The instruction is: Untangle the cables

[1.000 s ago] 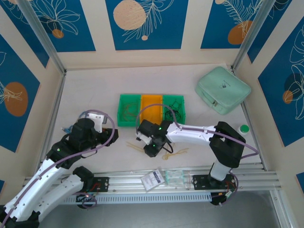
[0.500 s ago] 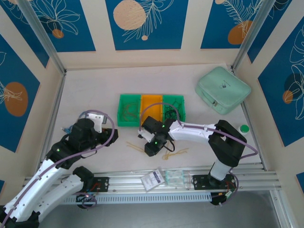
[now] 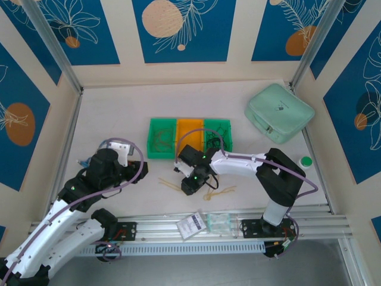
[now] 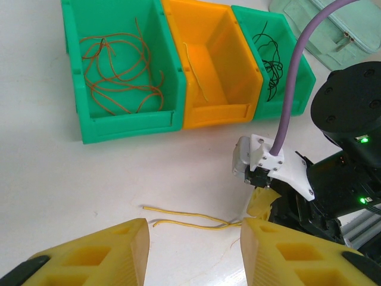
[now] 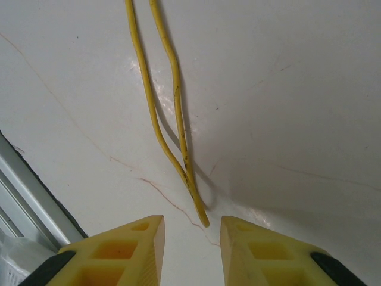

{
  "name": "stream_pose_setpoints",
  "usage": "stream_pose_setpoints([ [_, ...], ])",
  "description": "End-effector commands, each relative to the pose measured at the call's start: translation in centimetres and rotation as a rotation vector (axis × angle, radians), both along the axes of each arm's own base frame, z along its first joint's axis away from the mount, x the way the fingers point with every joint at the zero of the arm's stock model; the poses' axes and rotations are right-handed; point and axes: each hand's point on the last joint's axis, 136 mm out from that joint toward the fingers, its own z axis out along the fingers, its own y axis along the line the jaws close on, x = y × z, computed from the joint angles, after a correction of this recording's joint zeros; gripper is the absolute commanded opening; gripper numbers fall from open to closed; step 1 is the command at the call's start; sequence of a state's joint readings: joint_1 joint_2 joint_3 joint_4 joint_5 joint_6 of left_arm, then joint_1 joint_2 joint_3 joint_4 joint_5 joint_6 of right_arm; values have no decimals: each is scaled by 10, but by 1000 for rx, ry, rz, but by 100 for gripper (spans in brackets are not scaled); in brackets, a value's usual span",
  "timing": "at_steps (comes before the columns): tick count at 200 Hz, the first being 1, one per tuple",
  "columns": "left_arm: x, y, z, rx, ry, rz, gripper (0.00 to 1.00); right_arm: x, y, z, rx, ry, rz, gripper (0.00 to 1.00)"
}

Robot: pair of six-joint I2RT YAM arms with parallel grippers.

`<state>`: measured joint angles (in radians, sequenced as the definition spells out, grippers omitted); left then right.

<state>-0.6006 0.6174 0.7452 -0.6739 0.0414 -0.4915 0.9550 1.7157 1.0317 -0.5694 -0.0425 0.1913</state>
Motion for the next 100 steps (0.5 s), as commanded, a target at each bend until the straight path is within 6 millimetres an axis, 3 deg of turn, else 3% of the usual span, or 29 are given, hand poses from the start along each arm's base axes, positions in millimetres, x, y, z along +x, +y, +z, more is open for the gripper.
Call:
stream_pose_setpoints([
  [1,2,2,4,11,-20,7,44,-8,-3,-9,-13,57,-3,31],
  [72,2,3,2,22,-18,6,44,-16,1,-16,-15,87,15,31],
  [100,3,3,0,26,-15,7,44,-20,6,-14,1,91,37,25],
])
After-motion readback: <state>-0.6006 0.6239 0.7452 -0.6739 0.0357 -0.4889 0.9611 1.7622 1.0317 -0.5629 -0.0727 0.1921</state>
